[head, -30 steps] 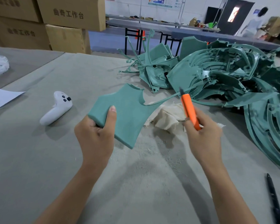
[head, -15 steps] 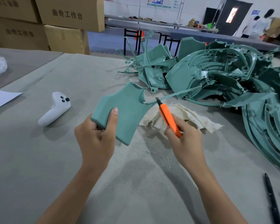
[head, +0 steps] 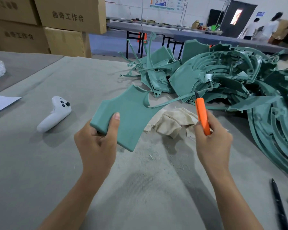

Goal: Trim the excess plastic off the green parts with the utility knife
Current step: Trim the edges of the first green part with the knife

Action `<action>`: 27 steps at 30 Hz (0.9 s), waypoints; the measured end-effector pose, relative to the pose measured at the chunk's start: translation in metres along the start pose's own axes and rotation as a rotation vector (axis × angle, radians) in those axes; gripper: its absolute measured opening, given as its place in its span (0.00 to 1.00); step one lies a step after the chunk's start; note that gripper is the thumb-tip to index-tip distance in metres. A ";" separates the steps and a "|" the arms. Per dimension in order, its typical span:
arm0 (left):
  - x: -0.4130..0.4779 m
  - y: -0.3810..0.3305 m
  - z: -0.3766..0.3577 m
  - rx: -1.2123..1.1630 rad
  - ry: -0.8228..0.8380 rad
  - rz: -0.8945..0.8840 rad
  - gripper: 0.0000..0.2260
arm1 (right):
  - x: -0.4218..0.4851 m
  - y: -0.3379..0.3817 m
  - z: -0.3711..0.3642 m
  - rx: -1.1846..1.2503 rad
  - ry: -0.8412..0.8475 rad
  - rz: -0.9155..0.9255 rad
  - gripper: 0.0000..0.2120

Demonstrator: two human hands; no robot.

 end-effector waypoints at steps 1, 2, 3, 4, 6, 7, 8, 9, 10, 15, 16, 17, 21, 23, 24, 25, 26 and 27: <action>0.000 -0.001 0.000 -0.005 -0.001 -0.004 0.26 | -0.001 0.000 0.000 -0.016 -0.003 0.007 0.14; 0.000 -0.002 -0.001 -0.007 0.000 -0.010 0.26 | -0.002 0.001 -0.002 -0.032 0.005 0.015 0.17; 0.000 -0.002 -0.001 -0.013 -0.003 -0.011 0.25 | -0.004 0.003 -0.006 -0.046 0.024 0.025 0.17; 0.000 -0.003 -0.001 -0.019 -0.007 -0.009 0.26 | -0.007 0.006 -0.010 -0.054 0.055 0.039 0.17; 0.000 -0.003 0.000 -0.013 -0.010 -0.013 0.26 | -0.018 0.012 -0.023 -0.022 0.154 0.075 0.15; 0.000 -0.003 0.000 -0.006 -0.011 -0.019 0.26 | -0.024 0.016 -0.030 0.006 0.219 0.090 0.15; 0.000 -0.003 0.001 -0.004 -0.013 -0.022 0.26 | -0.031 0.018 -0.038 0.035 0.285 0.097 0.17; 0.001 -0.002 0.001 -0.005 -0.015 -0.021 0.26 | -0.037 0.021 -0.044 0.065 0.349 0.097 0.17; 0.002 -0.002 0.002 -0.005 -0.018 -0.020 0.27 | -0.041 0.024 -0.049 0.093 0.396 0.102 0.16; 0.006 0.005 0.004 -0.054 -0.058 0.005 0.26 | -0.046 0.034 -0.049 0.184 0.452 0.131 0.17; 0.005 0.007 0.004 -0.073 -0.065 0.016 0.25 | -0.042 0.031 -0.045 0.191 0.414 0.121 0.17; 0.005 0.009 0.004 -0.091 -0.072 0.026 0.24 | -0.037 0.028 -0.040 0.184 0.361 0.111 0.17; 0.004 0.013 0.003 -0.132 -0.091 0.059 0.17 | -0.015 0.008 -0.019 0.025 0.133 0.048 0.16; 0.003 0.015 0.003 -0.156 -0.094 0.083 0.12 | -0.011 0.003 -0.013 -0.019 0.085 0.036 0.14; 0.003 0.017 0.002 -0.173 -0.099 0.094 0.11 | -0.011 0.003 -0.014 -0.020 0.093 0.037 0.14; 0.003 0.017 0.002 -0.188 -0.105 0.101 0.10 | -0.014 0.005 -0.016 -0.012 0.112 0.045 0.14; 0.004 0.017 0.002 -0.201 -0.110 0.105 0.09 | -0.017 0.007 -0.019 0.002 0.137 0.059 0.14; 0.004 0.017 0.001 -0.215 -0.114 0.109 0.09 | -0.021 0.010 -0.022 0.017 0.168 0.075 0.14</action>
Point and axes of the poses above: each hand's wrist, its own x-axis towards the middle knuckle, its own z-axis out of the back of the hand, y = z × x, the point moved 8 cm from there along x, towards the middle knuckle, and after that the axes turned 15 degrees about -z, right-handed, at the moved point
